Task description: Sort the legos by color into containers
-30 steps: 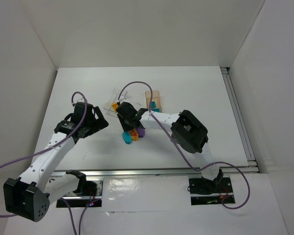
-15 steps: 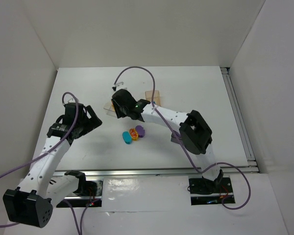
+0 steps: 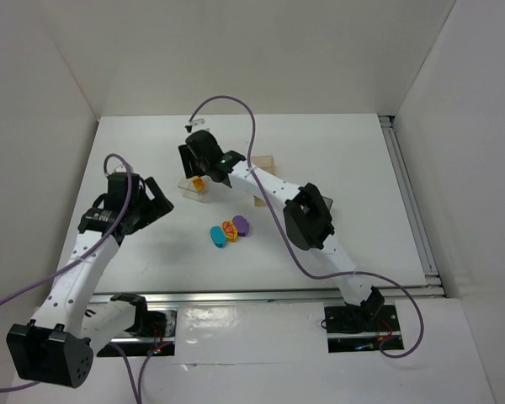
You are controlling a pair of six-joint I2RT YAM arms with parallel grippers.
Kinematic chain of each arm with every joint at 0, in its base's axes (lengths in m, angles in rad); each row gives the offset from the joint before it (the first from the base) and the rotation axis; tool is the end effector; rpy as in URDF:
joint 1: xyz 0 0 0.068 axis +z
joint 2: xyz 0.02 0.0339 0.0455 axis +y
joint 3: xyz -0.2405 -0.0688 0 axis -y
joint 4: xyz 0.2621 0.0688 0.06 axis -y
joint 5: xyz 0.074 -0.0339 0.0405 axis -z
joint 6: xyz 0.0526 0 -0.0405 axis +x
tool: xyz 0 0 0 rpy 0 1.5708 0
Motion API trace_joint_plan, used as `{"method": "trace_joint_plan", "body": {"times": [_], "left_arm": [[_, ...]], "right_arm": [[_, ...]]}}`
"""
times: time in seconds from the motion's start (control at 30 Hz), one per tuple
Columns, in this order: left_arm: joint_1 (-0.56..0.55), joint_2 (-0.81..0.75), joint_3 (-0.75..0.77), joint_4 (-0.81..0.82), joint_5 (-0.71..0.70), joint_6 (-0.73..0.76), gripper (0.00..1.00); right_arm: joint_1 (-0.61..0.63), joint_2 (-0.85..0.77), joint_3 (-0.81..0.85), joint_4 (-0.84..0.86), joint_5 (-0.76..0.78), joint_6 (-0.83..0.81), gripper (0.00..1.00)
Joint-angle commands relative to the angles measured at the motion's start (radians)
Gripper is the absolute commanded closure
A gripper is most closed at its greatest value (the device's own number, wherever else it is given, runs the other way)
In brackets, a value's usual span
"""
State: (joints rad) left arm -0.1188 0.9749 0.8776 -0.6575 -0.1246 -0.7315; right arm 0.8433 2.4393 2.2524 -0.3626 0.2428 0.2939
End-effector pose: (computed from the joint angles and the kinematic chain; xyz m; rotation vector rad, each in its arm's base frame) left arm 0.2427 -0.0224 0.2603 -0.7641 2.2070 -0.2836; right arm 0.3944 0.4240 0.2138 -0.4369 2.0860 0.4228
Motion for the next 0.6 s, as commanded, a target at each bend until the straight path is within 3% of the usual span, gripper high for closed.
{"method": "trace_joint_plan", "body": {"times": [0.0, 0.1, 0.17, 0.23, 0.33, 0.47, 0.57], "left_arm": [[0.025, -0.016, 0.035, -0.013, 0.005, 0.026, 0.06], [0.034, -0.038, 0.035, -0.013, 0.005, 0.026, 0.06], [0.034, -0.038, 0.035, -0.013, 0.029, 0.026, 0.06], [0.034, -0.027, 0.035, -0.013, 0.029, 0.026, 0.06], [0.034, -0.027, 0.024, -0.013, 0.029, 0.026, 0.06], [0.044, -0.027, 0.014, 0.007, 0.058, 0.035, 0.06], [0.044, -0.018, -0.006, 0.036, 0.132, 0.085, 0.06]], "right_arm": [[-0.021, -0.009, 0.056, -0.032, -0.034, -0.006, 0.29], [-0.021, -0.070, 0.004, -0.021, -0.025, -0.006, 0.25], [-0.021, -0.129, -0.058, -0.010, 0.009, -0.006, 0.32], [-0.021, -0.262, -0.219, 0.010, 0.020, 0.004, 0.42], [0.003, -0.466, -0.514, 0.082, 0.064, 0.017, 0.45], [0.025, -0.646, -0.830, 0.102, 0.064, 0.080, 0.45], [0.036, -0.727, -0.990, 0.079, 0.041, 0.102, 0.36]]}}
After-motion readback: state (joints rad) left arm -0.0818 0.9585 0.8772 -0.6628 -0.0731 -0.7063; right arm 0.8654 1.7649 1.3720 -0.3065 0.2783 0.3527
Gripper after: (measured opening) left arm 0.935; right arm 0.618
